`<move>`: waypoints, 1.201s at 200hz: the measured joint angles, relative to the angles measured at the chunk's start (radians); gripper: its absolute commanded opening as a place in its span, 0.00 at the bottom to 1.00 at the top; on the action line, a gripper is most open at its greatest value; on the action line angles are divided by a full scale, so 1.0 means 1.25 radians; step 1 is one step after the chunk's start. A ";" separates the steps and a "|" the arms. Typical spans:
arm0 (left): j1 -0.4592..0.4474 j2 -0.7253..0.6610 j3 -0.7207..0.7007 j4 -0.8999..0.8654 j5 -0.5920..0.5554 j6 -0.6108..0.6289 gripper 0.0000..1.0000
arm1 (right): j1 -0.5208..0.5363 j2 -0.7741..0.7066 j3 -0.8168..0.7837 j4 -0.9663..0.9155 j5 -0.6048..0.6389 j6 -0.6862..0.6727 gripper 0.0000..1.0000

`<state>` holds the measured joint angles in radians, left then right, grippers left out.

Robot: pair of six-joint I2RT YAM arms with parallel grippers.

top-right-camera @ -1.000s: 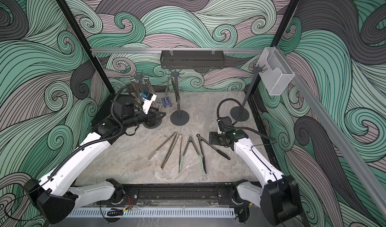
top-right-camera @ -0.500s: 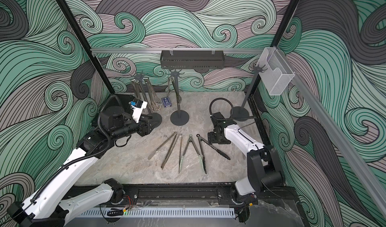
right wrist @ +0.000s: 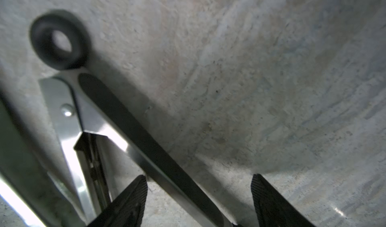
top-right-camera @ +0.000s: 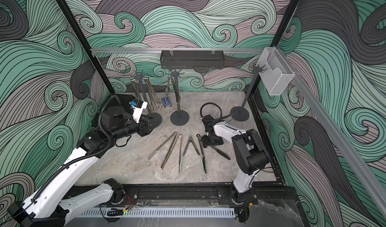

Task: Hang food tongs on kitchen utensil racks
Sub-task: Pick up the food tongs from the center of the board.

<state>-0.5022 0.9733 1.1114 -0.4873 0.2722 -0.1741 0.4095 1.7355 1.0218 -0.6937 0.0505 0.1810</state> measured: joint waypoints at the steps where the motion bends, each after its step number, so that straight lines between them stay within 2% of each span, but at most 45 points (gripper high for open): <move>1: 0.000 0.000 0.000 0.000 0.000 0.000 0.57 | 0.000 0.001 0.001 0.000 0.000 0.000 0.75; 18: 0.000 0.000 0.000 0.000 -0.001 0.000 0.58 | 0.000 0.011 0.009 0.002 -0.005 -0.002 0.70; 50: 0.000 0.000 0.000 0.000 -0.002 0.000 0.58 | 0.000 0.024 0.017 0.004 -0.027 -0.002 0.52; 105: 0.000 -0.001 0.000 0.000 -0.002 0.000 0.58 | 0.002 0.034 0.028 0.002 -0.033 -0.003 0.31; 240: 0.000 -0.008 -0.015 0.000 0.007 -0.003 0.58 | -0.008 0.031 0.032 -0.043 -0.004 -0.061 0.00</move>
<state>-0.5022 0.9634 1.0927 -0.4870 0.2810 -0.1776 0.3992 1.7748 1.0618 -0.7471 0.0452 0.1043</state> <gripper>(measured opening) 0.578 0.137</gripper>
